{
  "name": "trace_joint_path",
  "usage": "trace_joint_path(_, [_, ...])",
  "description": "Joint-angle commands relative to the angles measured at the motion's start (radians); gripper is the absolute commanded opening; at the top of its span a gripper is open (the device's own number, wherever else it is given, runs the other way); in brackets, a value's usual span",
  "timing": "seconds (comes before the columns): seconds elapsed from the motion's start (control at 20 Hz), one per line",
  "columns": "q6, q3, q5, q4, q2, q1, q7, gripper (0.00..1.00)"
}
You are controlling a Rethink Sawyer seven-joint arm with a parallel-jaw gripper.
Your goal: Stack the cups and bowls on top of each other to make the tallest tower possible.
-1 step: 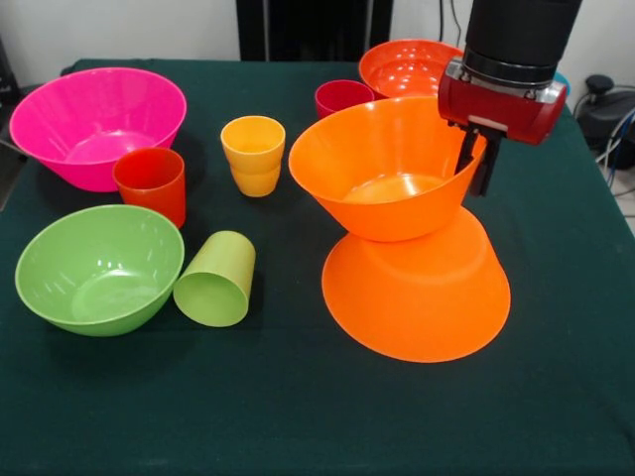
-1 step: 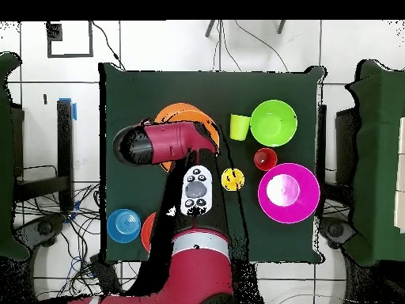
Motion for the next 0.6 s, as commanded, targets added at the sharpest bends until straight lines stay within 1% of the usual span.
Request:
trace_joint_path(0.05, [-0.058,0.182,-0.03,0.051,0.149,-0.02,-0.078,0.0])
trace_joint_path(0.2, [-0.059,0.196,-0.044,0.05,0.156,-0.038,-0.102,0.0])
trace_joint_path(0.35, [-0.064,0.195,-0.062,0.048,0.161,-0.041,-0.114,0.0])
trace_joint_path(0.6, [-0.065,0.183,-0.073,0.042,0.161,-0.032,-0.105,0.0])
